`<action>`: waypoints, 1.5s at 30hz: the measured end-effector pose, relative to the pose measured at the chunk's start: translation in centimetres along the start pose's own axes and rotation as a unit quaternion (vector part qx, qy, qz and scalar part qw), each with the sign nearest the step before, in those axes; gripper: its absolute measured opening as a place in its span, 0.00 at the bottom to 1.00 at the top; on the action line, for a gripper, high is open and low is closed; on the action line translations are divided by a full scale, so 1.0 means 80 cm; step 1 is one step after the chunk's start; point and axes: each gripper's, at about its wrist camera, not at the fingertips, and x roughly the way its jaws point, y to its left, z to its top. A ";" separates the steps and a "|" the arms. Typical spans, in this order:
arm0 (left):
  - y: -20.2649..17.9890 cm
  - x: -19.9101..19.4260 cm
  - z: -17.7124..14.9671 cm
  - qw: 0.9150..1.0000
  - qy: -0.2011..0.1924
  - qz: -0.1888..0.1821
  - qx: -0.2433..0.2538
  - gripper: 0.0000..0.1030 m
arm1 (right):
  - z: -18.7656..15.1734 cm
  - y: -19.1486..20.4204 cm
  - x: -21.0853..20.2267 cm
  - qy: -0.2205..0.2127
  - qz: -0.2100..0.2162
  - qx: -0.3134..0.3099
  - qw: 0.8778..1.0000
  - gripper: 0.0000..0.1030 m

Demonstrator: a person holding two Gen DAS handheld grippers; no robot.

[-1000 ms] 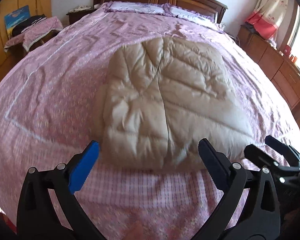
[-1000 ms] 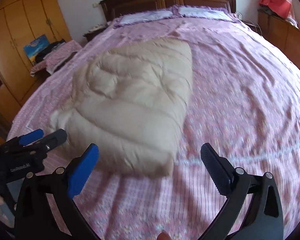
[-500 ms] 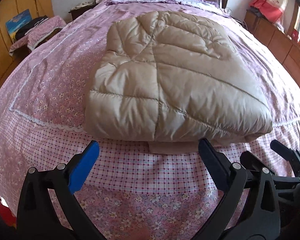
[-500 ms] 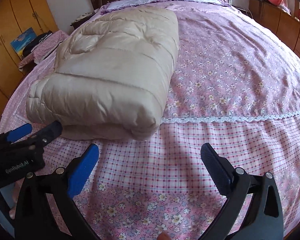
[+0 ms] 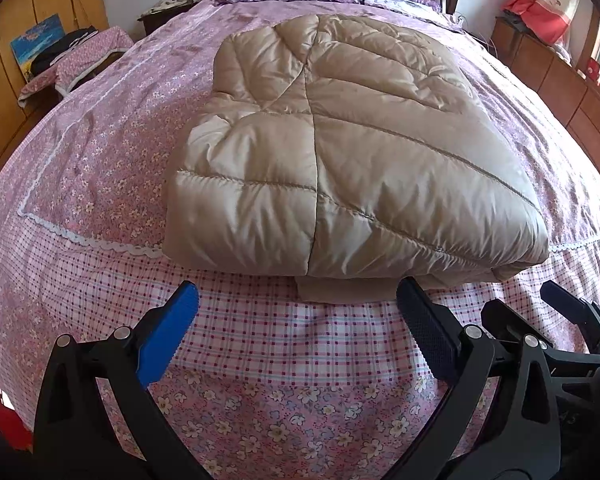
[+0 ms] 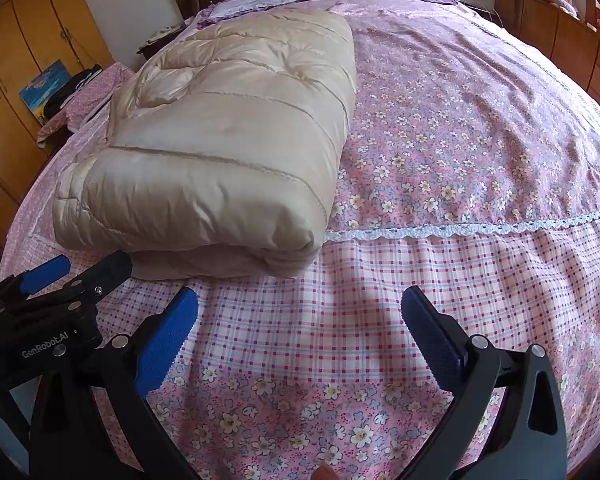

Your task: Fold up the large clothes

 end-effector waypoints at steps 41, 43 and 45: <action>0.000 -0.004 0.002 1.000 -0.004 0.006 0.005 0.96 | 0.002 0.000 -0.001 0.002 -0.002 -0.001 1.000 0.95; 0.001 -0.004 0.003 1.000 -0.004 0.006 0.005 0.96 | 0.002 -0.001 -0.001 0.003 -0.003 -0.001 1.000 0.95; 0.000 -0.004 0.003 1.000 -0.005 0.006 0.005 0.96 | 0.002 0.001 -0.001 0.002 -0.002 -0.001 1.000 0.95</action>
